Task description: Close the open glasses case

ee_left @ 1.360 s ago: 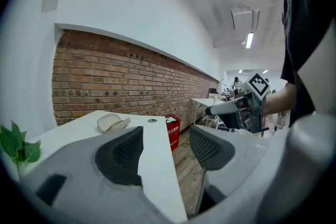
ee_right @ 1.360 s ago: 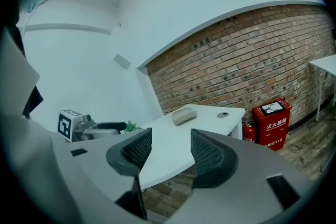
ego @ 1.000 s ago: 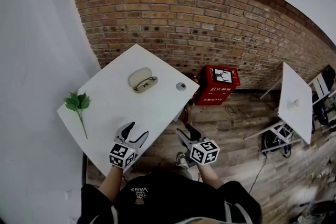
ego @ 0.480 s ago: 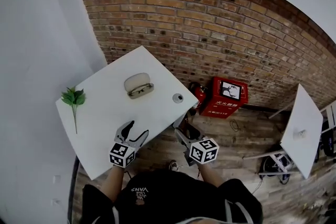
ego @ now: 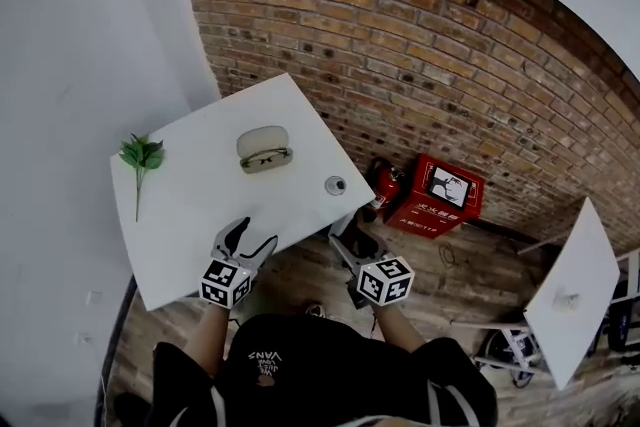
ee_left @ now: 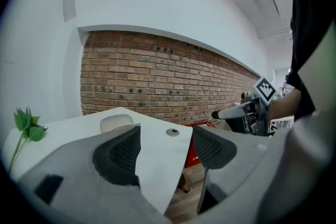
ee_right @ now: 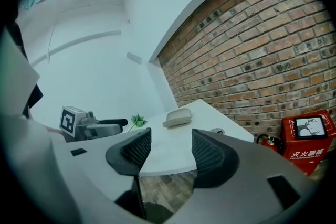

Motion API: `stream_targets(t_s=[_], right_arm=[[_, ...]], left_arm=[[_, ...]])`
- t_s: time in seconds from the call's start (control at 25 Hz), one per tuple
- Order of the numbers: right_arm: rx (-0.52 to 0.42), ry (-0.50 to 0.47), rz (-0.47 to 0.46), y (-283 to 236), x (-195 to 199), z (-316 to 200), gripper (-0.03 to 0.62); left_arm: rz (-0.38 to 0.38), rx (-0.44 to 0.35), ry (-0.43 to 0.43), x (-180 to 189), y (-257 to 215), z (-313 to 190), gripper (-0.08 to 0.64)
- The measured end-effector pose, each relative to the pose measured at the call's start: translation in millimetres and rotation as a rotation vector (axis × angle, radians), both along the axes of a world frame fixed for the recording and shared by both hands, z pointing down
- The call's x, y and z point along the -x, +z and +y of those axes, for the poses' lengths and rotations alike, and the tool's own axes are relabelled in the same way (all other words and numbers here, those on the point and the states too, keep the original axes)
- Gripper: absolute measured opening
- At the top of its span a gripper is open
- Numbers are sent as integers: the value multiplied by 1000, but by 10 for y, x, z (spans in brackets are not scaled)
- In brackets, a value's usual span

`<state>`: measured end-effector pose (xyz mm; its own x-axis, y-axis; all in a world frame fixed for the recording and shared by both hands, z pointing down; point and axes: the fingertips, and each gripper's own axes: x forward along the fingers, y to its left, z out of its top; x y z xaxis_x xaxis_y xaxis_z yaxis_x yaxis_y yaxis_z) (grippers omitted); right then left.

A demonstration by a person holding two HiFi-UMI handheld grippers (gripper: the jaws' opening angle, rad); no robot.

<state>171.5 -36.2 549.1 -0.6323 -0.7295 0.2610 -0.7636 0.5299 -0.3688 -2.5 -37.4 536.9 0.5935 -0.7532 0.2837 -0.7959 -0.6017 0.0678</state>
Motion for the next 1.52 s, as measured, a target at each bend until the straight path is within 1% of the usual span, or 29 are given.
stream_targets(t_s=[0.16,0.44,0.68,0.84,0.96,1.16,1.28,1.4,1.52], right_arm=[[-4,-26,-10,-9,6,-146,222],[-12,-52,-7,-42,184,-469,222],[-8,-74,5,-66,418,-842,222],[-1,-94,10,-53,628,-1106,222],[2,-109,12,-61,788,-1310,222],[10,-130,21,-40,1019,-1622,222],[18,-138,32,-7,1139,-1778,222],[32,-145,52,62,1236,-1922,221],[48,-146,72,174,1320,-2060,218]], left_arm=[[0,-13,-44,60,-75,-166,307],[3,-34,-69,215,-136,-537,308],[22,-48,-89,472,-232,-959,313],[32,-59,-103,726,-338,-1241,318],[16,-63,-104,905,-401,-1457,321],[23,-45,-70,1083,-452,-1809,331],[13,-33,-32,1135,-468,-2030,346],[-8,-8,41,1114,-401,-2233,369],[-31,33,131,1061,-195,-2382,419]])
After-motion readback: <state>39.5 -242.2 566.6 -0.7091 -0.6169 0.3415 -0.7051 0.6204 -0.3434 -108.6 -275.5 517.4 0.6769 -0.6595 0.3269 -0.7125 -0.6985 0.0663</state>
